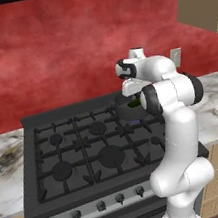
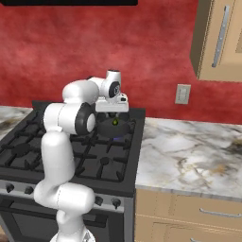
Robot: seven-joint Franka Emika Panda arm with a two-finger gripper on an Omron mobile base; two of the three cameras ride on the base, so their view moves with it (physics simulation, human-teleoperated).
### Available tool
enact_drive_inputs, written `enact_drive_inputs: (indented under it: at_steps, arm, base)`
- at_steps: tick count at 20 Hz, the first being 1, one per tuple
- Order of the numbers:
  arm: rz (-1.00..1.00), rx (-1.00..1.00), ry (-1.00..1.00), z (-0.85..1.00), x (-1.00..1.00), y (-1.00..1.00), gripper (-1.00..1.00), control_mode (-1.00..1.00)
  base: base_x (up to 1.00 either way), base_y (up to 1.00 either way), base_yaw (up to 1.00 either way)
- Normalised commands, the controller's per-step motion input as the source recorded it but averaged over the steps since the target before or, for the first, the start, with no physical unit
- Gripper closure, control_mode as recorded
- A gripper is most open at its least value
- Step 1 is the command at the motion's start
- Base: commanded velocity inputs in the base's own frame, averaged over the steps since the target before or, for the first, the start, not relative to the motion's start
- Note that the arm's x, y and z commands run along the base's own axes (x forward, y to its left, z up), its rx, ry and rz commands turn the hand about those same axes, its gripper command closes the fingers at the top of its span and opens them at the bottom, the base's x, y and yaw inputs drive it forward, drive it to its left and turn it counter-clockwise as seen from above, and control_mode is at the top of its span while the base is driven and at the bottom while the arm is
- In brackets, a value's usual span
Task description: Put the cucumber and eggplant in the pot. Retrieve the spatula and lightly stir the vegetables in the pot.
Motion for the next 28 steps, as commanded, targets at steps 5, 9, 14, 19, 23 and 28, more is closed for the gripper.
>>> enact_drive_inputs:
  at_steps: [5, 9, 14, 19, 23, 28]
  arm:
    - [0.00, 0.00, 0.05, 0.00, 0.02, 0.00, 1.00, -1.00]
    - [0.00, 0.00, 0.07, -0.09, 0.20, 0.01, 1.00, -1.00]
    - [0.00, 0.00, 0.04, -0.09, 0.05, 0.00, 1.00, -1.00]
    - [0.00, 0.00, 0.09, -0.08, 0.04, 0.00, -1.00, -1.00]
    - [0.00, 0.00, 0.07, 0.00, 0.00, 0.00, -1.00, -1.00]
    - [0.00, 0.00, 0.06, 0.00, 0.00, 0.00, -1.00, -1.00]
  base:
    - [0.00, 0.00, 0.00]
    - [0.00, 0.00, 0.00]
    - [0.00, 0.00, 0.00]
    - [0.00, 0.00, 0.00]
    - [0.00, 0.00, 0.00]
    - [0.00, 0.00, 0.00]
